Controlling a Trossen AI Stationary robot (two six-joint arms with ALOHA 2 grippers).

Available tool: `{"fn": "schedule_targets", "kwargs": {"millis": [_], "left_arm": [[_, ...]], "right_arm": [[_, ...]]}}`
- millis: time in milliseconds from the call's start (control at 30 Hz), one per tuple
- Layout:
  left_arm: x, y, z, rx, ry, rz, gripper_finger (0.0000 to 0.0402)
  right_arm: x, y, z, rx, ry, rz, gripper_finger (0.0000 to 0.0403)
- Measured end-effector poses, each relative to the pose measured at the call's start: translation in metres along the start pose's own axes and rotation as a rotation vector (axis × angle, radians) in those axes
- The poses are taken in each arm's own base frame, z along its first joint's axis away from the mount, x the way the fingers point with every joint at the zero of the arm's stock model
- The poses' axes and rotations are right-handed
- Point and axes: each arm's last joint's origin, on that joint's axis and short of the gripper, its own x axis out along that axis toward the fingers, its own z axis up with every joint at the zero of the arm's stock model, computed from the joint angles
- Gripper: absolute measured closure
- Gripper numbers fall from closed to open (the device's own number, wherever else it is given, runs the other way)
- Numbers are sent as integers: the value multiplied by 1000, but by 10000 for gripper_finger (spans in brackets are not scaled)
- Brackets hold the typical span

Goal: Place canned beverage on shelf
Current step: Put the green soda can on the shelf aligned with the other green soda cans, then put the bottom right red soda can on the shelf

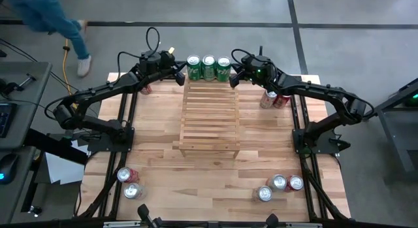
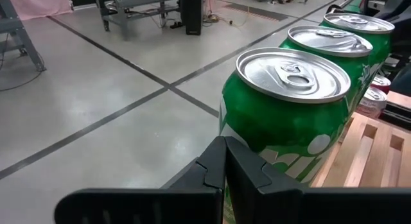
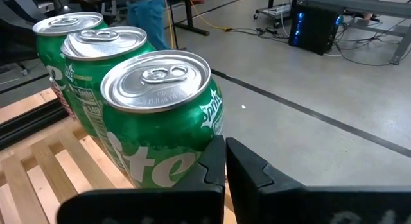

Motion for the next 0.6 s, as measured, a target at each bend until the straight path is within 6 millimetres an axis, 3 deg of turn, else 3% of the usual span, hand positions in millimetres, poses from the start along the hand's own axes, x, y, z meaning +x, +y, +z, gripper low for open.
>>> {"fn": "schedule_targets", "kwargs": {"millis": [333,600], "left_arm": [[-3,1,1,55,-2,19,401],[-34,13,18,76,-54,83,401]], "right_arm": [[0,-2,2,-62,-17,-34,403],[-20,-17,14,-98,-23,-76,403]]}}
